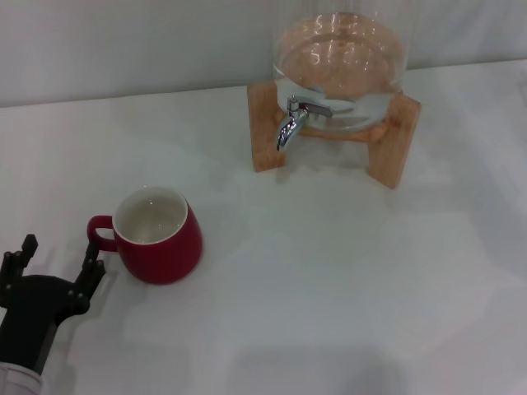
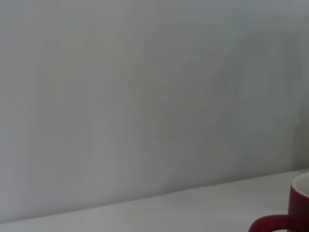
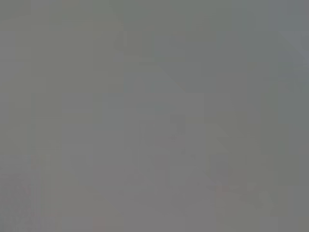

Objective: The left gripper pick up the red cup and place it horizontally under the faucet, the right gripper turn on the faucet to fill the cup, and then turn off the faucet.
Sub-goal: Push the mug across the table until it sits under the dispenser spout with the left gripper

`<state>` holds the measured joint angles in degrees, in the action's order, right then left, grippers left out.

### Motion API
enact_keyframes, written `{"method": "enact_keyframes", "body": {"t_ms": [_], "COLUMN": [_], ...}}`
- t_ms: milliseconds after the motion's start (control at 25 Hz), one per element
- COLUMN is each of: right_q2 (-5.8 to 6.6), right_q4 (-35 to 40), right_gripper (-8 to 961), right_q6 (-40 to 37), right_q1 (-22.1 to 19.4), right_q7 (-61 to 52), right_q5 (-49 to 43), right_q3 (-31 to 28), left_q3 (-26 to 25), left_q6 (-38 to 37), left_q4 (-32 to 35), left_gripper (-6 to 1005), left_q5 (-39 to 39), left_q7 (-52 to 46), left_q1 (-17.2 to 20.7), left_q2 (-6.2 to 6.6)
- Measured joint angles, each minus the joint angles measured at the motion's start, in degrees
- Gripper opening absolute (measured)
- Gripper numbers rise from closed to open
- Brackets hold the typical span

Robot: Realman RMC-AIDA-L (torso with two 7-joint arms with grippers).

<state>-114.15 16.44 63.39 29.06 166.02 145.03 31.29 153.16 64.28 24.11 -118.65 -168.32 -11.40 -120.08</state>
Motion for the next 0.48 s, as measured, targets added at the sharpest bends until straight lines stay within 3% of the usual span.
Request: {"method": "enact_keyframes", "body": {"t_ms": [480], "right_q2": [-0.36], "right_q4": [0.09], "right_gripper": [641], "right_q6": [0.07], "right_q1": [-0.29], "right_q7": [0.01], "right_q5": [0.05], "right_q3": [0.0], "left_q3": [-0.45], "left_q6": [-3.38], "left_q4": [-0.45], "left_gripper": [830], "left_q5": [0.0], "left_q7": [0.01], "left_q1": [-2.46], "left_q2": [0.34]}}
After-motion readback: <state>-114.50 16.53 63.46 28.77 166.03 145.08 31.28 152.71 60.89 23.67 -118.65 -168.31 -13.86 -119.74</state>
